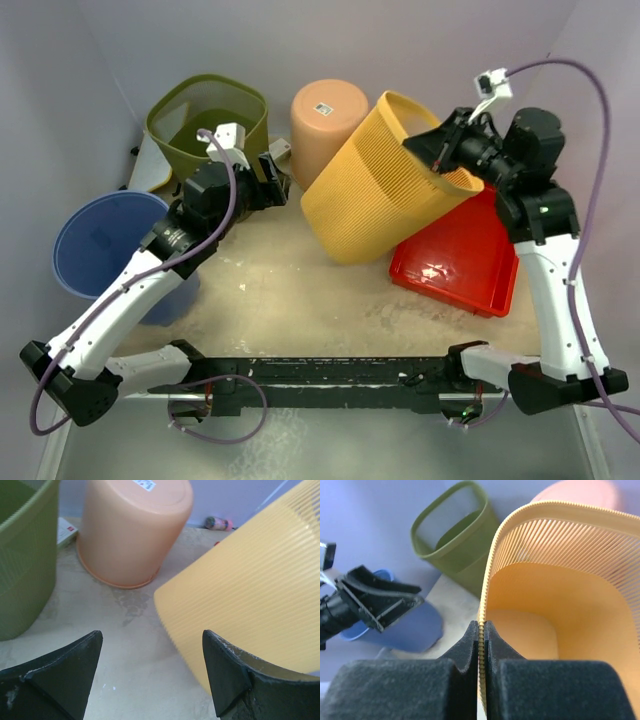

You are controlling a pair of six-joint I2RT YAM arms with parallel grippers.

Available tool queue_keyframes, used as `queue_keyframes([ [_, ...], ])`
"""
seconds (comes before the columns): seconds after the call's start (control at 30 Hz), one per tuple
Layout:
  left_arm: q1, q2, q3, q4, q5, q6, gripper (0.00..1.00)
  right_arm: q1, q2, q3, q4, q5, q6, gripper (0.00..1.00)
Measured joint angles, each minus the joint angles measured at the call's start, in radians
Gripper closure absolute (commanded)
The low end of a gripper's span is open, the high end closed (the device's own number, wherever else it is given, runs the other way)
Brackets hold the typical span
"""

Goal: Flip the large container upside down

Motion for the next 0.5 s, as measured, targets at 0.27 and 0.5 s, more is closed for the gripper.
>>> queue_keyframes([
  [0.27, 0.004, -0.038, 0.080, -0.035, -0.121, 0.003, 0.21, 0.118, -0.033, -0.349, 0.273, -0.098, 0.203, 1.00],
  [0.5, 0.004, -0.031, 0.095, -0.081, -0.194, 0.008, 0.21, 0.266, -0.044, -0.510, 0.548, -0.112, 0.344, 1.00],
])
